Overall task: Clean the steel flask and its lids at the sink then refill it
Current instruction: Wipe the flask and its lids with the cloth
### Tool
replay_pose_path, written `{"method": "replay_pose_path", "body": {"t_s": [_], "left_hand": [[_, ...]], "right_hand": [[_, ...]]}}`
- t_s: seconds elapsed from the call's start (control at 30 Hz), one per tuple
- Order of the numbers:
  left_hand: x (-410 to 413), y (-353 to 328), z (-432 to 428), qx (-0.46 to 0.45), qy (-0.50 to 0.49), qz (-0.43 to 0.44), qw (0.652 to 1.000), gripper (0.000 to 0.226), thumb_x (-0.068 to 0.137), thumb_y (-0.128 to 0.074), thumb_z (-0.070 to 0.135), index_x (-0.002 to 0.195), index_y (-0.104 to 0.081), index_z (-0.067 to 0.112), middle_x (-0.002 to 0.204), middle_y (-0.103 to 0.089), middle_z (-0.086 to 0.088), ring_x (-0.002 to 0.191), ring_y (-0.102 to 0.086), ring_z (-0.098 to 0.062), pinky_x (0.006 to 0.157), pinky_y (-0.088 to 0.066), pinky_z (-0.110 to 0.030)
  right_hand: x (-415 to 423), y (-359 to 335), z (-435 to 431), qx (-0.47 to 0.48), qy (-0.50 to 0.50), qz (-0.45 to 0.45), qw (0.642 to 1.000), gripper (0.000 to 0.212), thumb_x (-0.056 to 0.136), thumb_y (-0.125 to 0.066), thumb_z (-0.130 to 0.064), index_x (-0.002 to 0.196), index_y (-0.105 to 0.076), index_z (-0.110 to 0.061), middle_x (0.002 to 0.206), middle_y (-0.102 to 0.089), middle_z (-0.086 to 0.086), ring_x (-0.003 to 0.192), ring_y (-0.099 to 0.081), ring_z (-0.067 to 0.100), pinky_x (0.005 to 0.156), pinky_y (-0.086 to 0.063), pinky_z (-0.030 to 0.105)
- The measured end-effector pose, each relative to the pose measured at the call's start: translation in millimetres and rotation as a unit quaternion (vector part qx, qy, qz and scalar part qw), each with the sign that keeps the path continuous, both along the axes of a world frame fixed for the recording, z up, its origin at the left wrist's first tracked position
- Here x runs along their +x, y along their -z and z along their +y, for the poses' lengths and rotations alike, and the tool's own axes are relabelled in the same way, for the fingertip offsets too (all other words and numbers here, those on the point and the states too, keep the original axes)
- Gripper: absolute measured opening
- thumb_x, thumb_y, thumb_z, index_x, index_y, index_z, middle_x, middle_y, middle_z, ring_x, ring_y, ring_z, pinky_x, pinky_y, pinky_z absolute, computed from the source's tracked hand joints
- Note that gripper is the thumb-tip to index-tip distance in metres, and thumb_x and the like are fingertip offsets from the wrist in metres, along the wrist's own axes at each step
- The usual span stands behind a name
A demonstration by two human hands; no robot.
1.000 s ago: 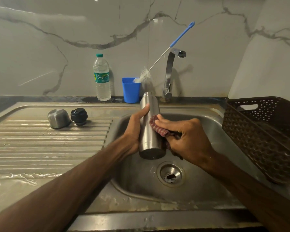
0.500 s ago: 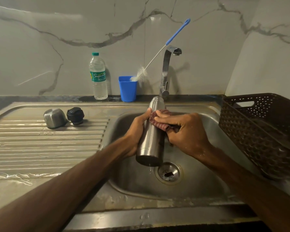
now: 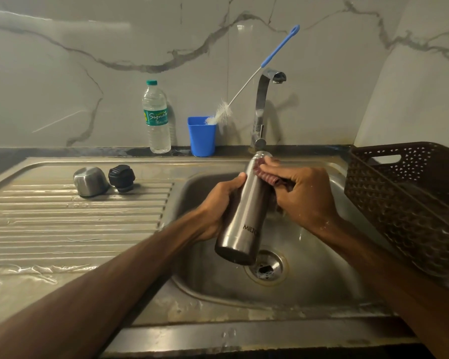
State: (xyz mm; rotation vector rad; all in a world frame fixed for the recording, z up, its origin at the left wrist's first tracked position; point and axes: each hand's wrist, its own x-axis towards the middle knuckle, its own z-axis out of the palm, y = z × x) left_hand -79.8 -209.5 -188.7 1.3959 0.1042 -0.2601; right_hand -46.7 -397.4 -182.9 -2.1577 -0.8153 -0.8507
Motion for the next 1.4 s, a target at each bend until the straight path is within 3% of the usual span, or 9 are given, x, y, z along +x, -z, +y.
{"method": "replay_pose_path", "body": {"t_s": [0.17,0.37,0.53,0.73,0.87,1.03,1.2,1.33,1.4], "left_hand": [[-4.5,2.1,-3.7,0.002,0.045,0.012,0.999,0.065,0.099,-0.054,0.057,0.128,-0.067,0.0,0.131,-0.062,-0.034,0.109,-0.061,-0.041,0.112,-0.043,-0.058],[3.2,3.7,2.8,-0.002,0.025,0.002,1.0,0.057,0.103,-0.048,0.053,0.115,-0.069,0.001,0.106,-0.069,-0.026,0.08,-0.067,-0.029,0.08,-0.056,-0.04],[-1.2,1.5,-2.0,0.017,0.117,0.017,0.993,0.072,0.095,-0.058,0.062,0.129,-0.063,-0.001,0.104,-0.071,-0.023,0.082,-0.068,-0.03,0.084,-0.055,-0.042],[1.3,0.1,7.7,-0.001,0.123,0.027,0.992,0.076,0.095,-0.058,0.063,0.133,-0.061,-0.003,0.109,-0.07,-0.027,0.085,-0.069,-0.034,0.085,-0.056,-0.044],[2.5,-2.2,11.8,-0.008,0.128,0.022,0.992,0.076,0.095,-0.058,0.063,0.134,-0.061,-0.002,0.116,-0.067,-0.031,0.088,-0.067,-0.036,0.085,-0.056,-0.045],[7.8,4.4,11.1,-0.017,0.046,0.019,0.999,0.074,0.095,-0.058,0.062,0.129,-0.061,-0.003,0.112,-0.07,-0.03,0.083,-0.068,-0.034,0.089,-0.056,-0.048],[12.4,-0.8,25.0,-0.013,-0.039,0.04,0.998,0.066,0.098,-0.05,0.063,0.125,-0.065,0.005,0.084,-0.074,-0.015,0.064,-0.069,-0.025,0.059,-0.059,-0.032],[8.4,-1.8,16.2,-0.02,-0.042,0.036,0.998,0.063,0.099,-0.049,0.062,0.125,-0.065,0.007,0.083,-0.073,-0.015,0.066,-0.069,-0.025,0.061,-0.059,-0.033],[8.1,1.5,12.6,-0.022,-0.049,0.032,0.998,0.062,0.099,-0.048,0.062,0.124,-0.065,0.007,0.085,-0.074,-0.014,0.067,-0.07,-0.024,0.063,-0.059,-0.033]], "right_hand": [[8.6,-1.3,-14.3,0.01,0.067,0.012,0.998,0.046,0.088,-0.07,0.003,0.132,-0.069,-0.014,0.133,-0.068,0.004,0.123,-0.066,0.02,0.106,-0.054,0.04],[-0.6,-2.6,-5.1,-0.021,-0.016,0.015,1.0,0.039,0.086,-0.07,-0.006,0.124,-0.074,-0.016,0.126,-0.072,0.003,0.112,-0.072,0.018,0.1,-0.058,0.039],[15.3,-1.7,-17.6,0.008,0.047,0.006,0.999,0.043,0.091,-0.067,0.0,0.131,-0.07,-0.014,0.129,-0.071,0.002,0.121,-0.067,0.017,0.107,-0.053,0.036],[13.8,-1.9,-15.2,0.015,0.043,0.014,0.999,0.044,0.092,-0.07,-0.002,0.134,-0.068,-0.013,0.13,-0.071,0.003,0.121,-0.066,0.015,0.108,-0.047,0.02],[13.2,-2.5,-14.3,0.03,0.046,0.02,0.998,0.045,0.091,-0.07,-0.001,0.135,-0.067,-0.012,0.129,-0.071,0.003,0.121,-0.066,0.014,0.108,-0.049,0.023],[-5.2,-1.4,-1.4,-0.031,-0.035,0.038,0.998,0.044,0.091,-0.072,-0.005,0.133,-0.068,-0.015,0.124,-0.073,0.006,0.108,-0.073,0.02,0.097,-0.059,0.035],[-22.9,0.7,12.5,-0.072,-0.195,0.068,0.976,0.048,0.086,-0.076,-0.001,0.128,-0.072,-0.025,0.13,-0.07,-0.004,0.093,-0.078,0.022,0.081,-0.065,0.039],[-16.5,-3.9,5.6,-0.043,-0.121,0.062,0.99,0.048,0.087,-0.074,-0.001,0.13,-0.069,-0.023,0.121,-0.075,0.001,0.098,-0.077,0.021,0.089,-0.062,0.034],[-21.5,-5.5,5.6,-0.048,-0.132,0.074,0.987,0.045,0.089,-0.074,-0.004,0.129,-0.069,-0.023,0.113,-0.078,0.002,0.084,-0.078,0.017,0.076,-0.065,0.033]]}}
